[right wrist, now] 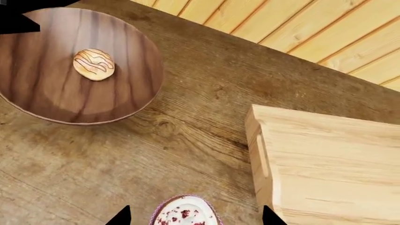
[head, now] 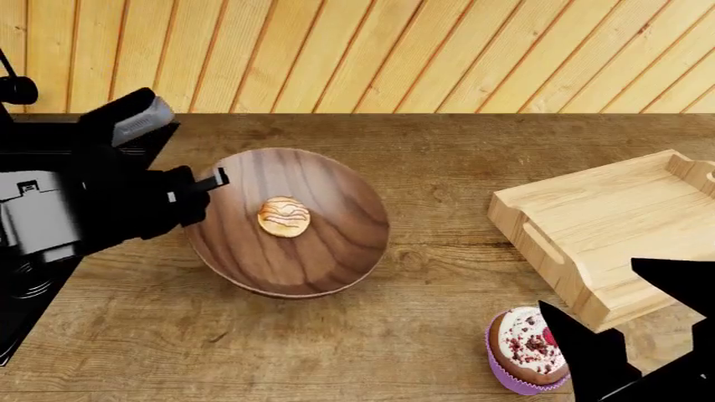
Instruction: Pick up the bowl with donut and place it on the tray. Pick up the cupcake and place it on the tray.
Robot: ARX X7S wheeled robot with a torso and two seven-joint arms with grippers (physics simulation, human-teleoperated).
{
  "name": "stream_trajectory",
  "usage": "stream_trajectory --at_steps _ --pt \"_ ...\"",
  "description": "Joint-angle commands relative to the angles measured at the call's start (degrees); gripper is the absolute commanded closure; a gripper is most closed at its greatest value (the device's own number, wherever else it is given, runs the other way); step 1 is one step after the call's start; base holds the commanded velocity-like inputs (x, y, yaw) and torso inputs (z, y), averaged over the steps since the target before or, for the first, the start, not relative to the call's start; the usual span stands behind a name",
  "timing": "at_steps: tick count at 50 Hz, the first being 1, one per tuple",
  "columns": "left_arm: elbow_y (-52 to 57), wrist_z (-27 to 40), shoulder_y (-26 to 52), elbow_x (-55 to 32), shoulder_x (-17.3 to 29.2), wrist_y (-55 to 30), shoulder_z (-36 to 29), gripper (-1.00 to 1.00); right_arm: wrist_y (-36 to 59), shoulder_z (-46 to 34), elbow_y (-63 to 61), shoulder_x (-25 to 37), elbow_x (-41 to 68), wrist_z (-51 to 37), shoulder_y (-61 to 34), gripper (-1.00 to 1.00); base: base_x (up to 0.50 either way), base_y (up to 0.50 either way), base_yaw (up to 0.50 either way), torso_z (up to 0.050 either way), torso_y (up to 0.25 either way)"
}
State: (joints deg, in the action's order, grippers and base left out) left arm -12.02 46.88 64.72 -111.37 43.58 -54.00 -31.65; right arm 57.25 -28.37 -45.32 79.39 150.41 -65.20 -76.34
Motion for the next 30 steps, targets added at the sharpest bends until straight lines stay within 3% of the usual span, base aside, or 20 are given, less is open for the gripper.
stream_trajectory --at_steps 1,11,19,30 --pt "7.30 0.99 -5.29 -0.96 0.76 8.63 5.81 1.00 -0.37 1.03 0.09 0.90 0.99 -0.14 -0.89 -1.00 0.00 0.00 0.00 0.000 0.000" --pt "11.03 3.45 -6.67 -2.10 -0.19 13.06 8.45 1.00 0.09 0.70 0.95 -0.80 3.14 -2.66 -3.50 -1.00 0.00 0.00 0.00 0.000 0.001" --pt "12.75 4.34 -6.45 -1.50 0.15 15.86 10.57 1.00 2.77 -7.41 0.70 -7.15 9.05 -13.31 -9.11 -1.00 0.00 0.00 0.00 0.000 0.000" --pt "15.28 5.70 -7.85 -3.23 0.13 19.36 13.53 1.00 -0.33 -11.40 0.33 -7.43 12.58 -17.58 -10.04 -1.00 0.00 0.00 0.00 0.000 0.001"
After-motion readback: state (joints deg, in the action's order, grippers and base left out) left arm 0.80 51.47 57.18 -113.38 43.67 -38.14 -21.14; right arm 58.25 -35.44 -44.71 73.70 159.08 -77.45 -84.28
